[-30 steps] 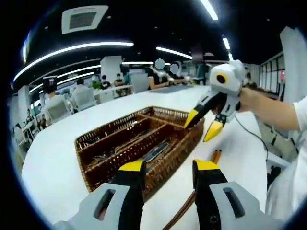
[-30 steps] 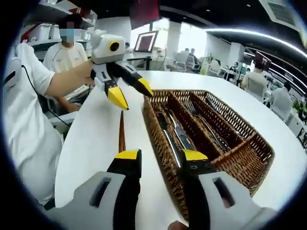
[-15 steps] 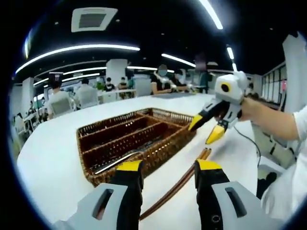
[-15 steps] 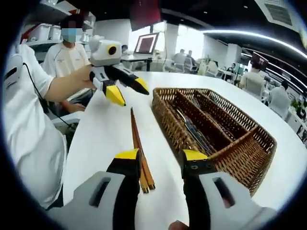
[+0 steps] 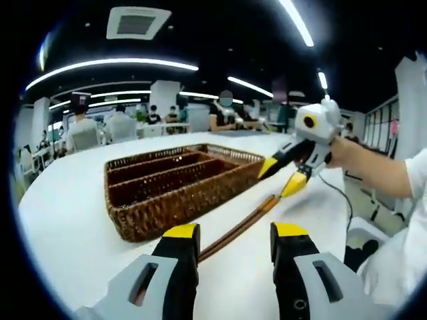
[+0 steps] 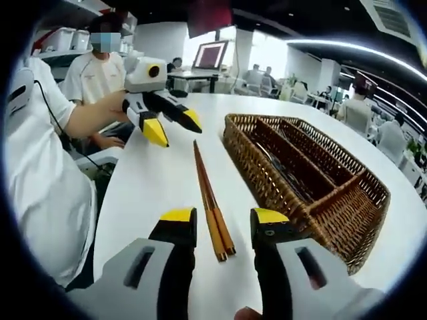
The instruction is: Arrange the knives, forks, and spoons in their matching storage slots by inserting each utensil handle-first until every utensil is classified and aligned in the correct compartment
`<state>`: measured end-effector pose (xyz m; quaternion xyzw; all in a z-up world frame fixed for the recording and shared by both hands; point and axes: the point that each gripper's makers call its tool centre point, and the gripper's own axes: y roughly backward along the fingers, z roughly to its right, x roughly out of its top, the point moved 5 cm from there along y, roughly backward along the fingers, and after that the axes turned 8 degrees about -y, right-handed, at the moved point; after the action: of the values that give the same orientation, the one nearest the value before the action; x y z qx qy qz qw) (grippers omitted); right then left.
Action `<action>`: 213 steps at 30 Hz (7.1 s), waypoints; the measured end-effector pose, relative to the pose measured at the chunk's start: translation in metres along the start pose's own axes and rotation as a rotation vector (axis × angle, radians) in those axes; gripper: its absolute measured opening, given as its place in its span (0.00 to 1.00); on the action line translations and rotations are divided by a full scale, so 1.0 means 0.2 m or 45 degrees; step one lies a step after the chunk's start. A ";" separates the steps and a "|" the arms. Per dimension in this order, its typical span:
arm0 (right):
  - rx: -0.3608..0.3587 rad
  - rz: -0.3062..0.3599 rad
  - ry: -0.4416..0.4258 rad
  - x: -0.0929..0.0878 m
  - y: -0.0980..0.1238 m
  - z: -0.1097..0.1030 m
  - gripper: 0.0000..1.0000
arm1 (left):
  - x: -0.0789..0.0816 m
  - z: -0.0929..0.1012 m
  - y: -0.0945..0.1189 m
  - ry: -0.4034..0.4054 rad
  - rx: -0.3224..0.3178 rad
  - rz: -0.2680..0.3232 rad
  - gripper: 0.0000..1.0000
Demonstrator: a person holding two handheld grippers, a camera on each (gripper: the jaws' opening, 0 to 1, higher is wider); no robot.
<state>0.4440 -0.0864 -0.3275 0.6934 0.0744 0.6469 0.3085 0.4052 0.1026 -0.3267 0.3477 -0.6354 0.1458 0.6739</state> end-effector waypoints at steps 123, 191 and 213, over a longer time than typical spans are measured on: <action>0.241 -0.512 -0.084 -0.01 -0.21 -0.11 0.04 | -0.13 0.19 0.07 0.110 -0.042 0.077 0.42; 0.440 0.099 -0.372 0.09 -0.05 -0.26 0.05 | 0.12 0.26 -0.18 0.603 -0.256 0.323 0.04; 0.479 0.187 -0.411 0.08 0.00 -0.27 0.07 | 0.23 0.33 -0.22 0.389 -0.316 0.236 0.04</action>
<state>0.3963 -0.0607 -0.3157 0.8364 0.0927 0.5233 0.1343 0.3896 0.0161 -0.2989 0.1762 -0.5682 0.1788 0.7837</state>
